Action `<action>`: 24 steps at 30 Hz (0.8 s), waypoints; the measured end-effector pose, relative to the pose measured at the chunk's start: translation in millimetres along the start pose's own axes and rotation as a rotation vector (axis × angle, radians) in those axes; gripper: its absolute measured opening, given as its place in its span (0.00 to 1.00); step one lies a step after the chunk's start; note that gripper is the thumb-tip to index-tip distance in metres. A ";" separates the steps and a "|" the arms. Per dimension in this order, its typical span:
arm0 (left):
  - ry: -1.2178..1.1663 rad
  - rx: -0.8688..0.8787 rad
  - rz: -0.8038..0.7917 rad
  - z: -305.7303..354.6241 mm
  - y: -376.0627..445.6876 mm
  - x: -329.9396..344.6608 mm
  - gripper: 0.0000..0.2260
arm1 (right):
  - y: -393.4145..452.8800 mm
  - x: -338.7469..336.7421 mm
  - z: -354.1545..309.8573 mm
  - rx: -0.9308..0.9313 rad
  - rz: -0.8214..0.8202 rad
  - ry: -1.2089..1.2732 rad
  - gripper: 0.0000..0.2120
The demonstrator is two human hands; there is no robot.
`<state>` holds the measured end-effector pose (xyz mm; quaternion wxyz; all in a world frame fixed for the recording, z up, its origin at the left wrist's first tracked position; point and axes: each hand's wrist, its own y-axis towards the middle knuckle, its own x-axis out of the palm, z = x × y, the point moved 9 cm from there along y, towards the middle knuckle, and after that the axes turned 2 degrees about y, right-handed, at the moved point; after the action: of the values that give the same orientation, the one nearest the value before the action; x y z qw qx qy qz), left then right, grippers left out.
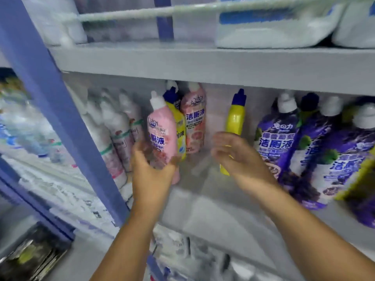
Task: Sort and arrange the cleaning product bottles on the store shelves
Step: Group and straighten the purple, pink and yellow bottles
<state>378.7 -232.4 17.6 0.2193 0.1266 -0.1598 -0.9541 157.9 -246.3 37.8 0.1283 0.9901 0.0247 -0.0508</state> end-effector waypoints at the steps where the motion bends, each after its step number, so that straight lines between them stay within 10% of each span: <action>1: -0.037 0.022 -0.046 0.4 12.8 6.1 0.34 | 17.7 11.1 -7.5 -0.021 0.018 -0.028 0.13; 8: -0.013 0.005 -0.063 -29.5 55.2 17.1 0.42 | 108.9 73.5 -53.1 -0.132 0.078 -0.325 0.02; 15: -0.026 0.107 -0.022 -37.8 47.8 -3.4 0.51 | 140.1 104.7 -30.2 -0.075 -0.022 -0.483 0.19; 24: -0.099 0.050 -0.052 -49.3 53.6 -3.4 0.50 | 88.0 61.8 -27.1 0.008 0.178 -0.228 0.12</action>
<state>417.4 -288.9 -7.7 0.1831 0.0888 -0.1909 -0.9603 227.3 -322.1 79.3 0.1304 0.9767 -0.0780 -0.1516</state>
